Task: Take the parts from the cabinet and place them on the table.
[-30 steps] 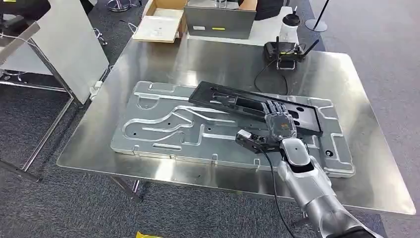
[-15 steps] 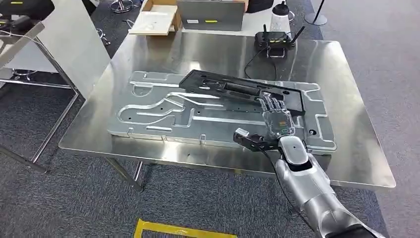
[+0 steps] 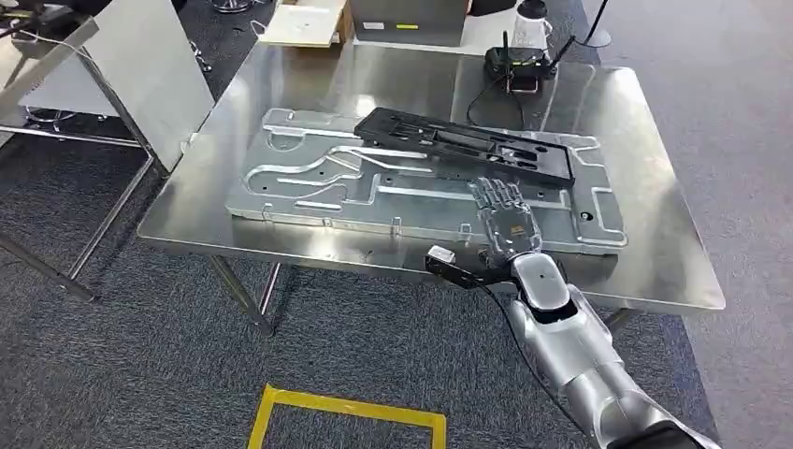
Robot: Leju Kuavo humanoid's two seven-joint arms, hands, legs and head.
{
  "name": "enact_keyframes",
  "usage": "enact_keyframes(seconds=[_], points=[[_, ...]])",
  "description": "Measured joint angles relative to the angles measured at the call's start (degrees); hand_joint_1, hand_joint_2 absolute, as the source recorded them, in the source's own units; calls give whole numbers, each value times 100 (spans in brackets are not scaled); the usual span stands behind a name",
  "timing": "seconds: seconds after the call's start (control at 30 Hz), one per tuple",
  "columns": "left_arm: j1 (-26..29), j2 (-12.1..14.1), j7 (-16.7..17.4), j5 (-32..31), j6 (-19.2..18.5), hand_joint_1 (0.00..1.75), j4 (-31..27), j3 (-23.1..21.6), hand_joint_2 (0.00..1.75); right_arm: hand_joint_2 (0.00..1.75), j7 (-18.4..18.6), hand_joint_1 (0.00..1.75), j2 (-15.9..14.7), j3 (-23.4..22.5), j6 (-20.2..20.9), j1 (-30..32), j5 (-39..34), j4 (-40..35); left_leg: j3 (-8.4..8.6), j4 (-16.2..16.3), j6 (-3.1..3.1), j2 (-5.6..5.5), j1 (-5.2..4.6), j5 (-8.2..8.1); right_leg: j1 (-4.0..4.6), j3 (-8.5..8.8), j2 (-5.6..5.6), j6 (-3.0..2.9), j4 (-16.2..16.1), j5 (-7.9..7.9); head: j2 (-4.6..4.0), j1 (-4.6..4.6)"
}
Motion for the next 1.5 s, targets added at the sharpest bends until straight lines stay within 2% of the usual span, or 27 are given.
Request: enact_keyframes(seconds=[0.03,0.07,0.1,0.23,0.3,0.33,0.37,0.4,0.47,0.53,0.6,0.7,0.73,0.8,0.87,0.9,0.97,1.03,1.07,1.1,1.23,1.27,1.3,1.37,1.4,1.43,1.5], points=[[-5,-2,4,2,0,0,0,4,0,175,0,0,28,37,13,-6,13,-39,-68,39,-35,1,6,41,-8,372,0,-3,-474,27,2,-2],[-5,-2,11,2,0,0,0,7,0,175,-2,0,55,76,42,-15,37,-105,-123,86,-71,-2,-4,68,-4,745,9,-22,-966,-185,0,0],[-2,-4,18,2,0,0,0,9,0,175,-4,0,105,125,55,-21,59,-168,-153,120,-113,1,-11,106,45,900,30,-84,-1300,-332,0,-9],[9,0,31,7,0,0,0,35,0,175,-11,0,184,275,72,-24,81,-227,-224,103,-264,-5,31,235,31,722,-16,-274,-1298,-153,0,-2],[17,0,44,9,0,0,0,39,0,175,-15,0,227,339,81,-25,83,-280,-430,633,-307,-17,36,-490,42,549,-34,-375,-1294,-11,2,-2],[19,0,46,11,-2,0,0,42,0,0,-17,0,258,384,92,-26,87,-304,-534,1069,-329,-15,38,-841,52,455,-31,-383,-1291,63,2,-2],[14,-2,44,13,-2,0,0,44,0,0,-15,0,278,426,125,-26,90,-321,-610,1479,-345,-16,38,-1060,63,375,-31,-389,-1286,135,0,-2],[10,-2,46,13,-4,0,0,44,0,0,-13,0,304,479,166,-23,90,-336,-635,1790,-353,-15,37,-1095,77,276,-30,-389,-1275,204,0,-2],[1,0,46,15,-4,0,0,52,0,0,2,0,348,610,177,6,68,-391,-394,1808,-331,-16,36,-716,97,70,-30,-376,-1239,337,0,-2],[-3,0,44,15,-4,0,0,74,0,0,2,0,378,717,170,37,39,-461,247,1051,-253,-23,21,-437,112,-100,-25,-356,-1204,451,2,-4],[-15,31,44,15,4,0,-4,85,0,0,9,0,409,789,157,74,28,-557,958,-1,-159,-33,-36,-811,133,-154,-27,-299,-1176,542,0,-2],[-27,28,50,15,9,0,-4,112,0,0,15,0,439,903,146,133,9,-610,890,-55,-75,-35,-81,-758,94,-142,-61,-196,-1253,712,0,-7],[-18,17,50,15,11,0,0,122,0,0,15,0,441,913,146,169,6,-621,854,-135,-17,-25,-10,-640,121,-171,-53,-149,-1260,731,0,0],[-28,11,52,15,11,0,0,129,0,0,20,0,441,926,146,202,-7,-625,719,-140,89,21,-12,-478,89,-322,-6,-99,-889,101,0,0],[-20,11,52,15,13,0,0,131,0,0,20,0,437,931,149,227,-9,-634,514,-126,94,24,-21,-330,65,-522,-4,-51,-80,-518,0,0],[-20,11,52,15,15,0,0,133,0,0,20,0,437,935,149,246,-9,-634,409,-114,87,24,-25,-256,56,-588,-4,-30,293,-638,0,0],[-20,9,52,17,15,0,0,136,0,0,20,0,437,951,149,284,-9,-634,182,-65,64,25,-22,-128,44,-436,-5,-11,469,-363,0,0],[-21,2,52,17,13,0,0,135,0,0,20,0,437,957,146,285,-9,-642,-20,11,27,25,-19,-28,38,158,-6,-29,-208,-25,0,0],[-25,0,52,17,13,0,0,135,0,0,20,0,437,959,146,280,-9,-668,-79,55,3,23,-19,14,40,553,-6,-57,-697,-83,0,0],[-19,-4,52,17,13,0,0,135,0,0,20,0,441,964,142,269,-9,-704,-149,106,-33,11,-49,44,85,897,-6,-90,-1211,-313,0,0],[9,-9,55,17,15,0,0,138,0,0,24,0,446,968,135,309,-33,-721,-203,55,-186,14,-34,273,92,812,-13,-240,-1361,-214,0,2],[5,-4,59,22,15,0,0,140,0,0,33,0,448,970,118,314,-61,-717,-249,137,-212,2,8,117,69,755,-51,-287,-1372,-129,0,-4],[5,-4,61,35,24,0,0,142,0,0,35,0,452,972,81,349,-107,-717,-359,378,-240,-2,8,-289,69,654,-46,-347,-1372,-52,2,-7],[15,-4,61,52,33,0,0,146,0,0,35,0,450,970,-43,504,-257,-717,-541,1146,-292,-1,30,-975,76,484,-48,-360,-1369,90,0,-9],[15,-9,61,57,35,0,0,146,0,0,13,0,450,960,-132,634,-386,-717,-595,1558,-315,-1,36,-1138,81,385,-52,-356,-1364,166,2,-13],[14,-9,61,72,48,0,0,151,0,0,-28,0,450,931,-238,786,-519,-721,-584,1812,-325,0,42,-1103,84,305,-55,-347,-1358,235,0,-9],[14,-9,61,127,88,0,0,177,0,0,-195,0,450,817,-497,1190,-862,-804,-239,1664,-326,0,49,-648,83,103,-74,-313,-1328,368,0,-11]])
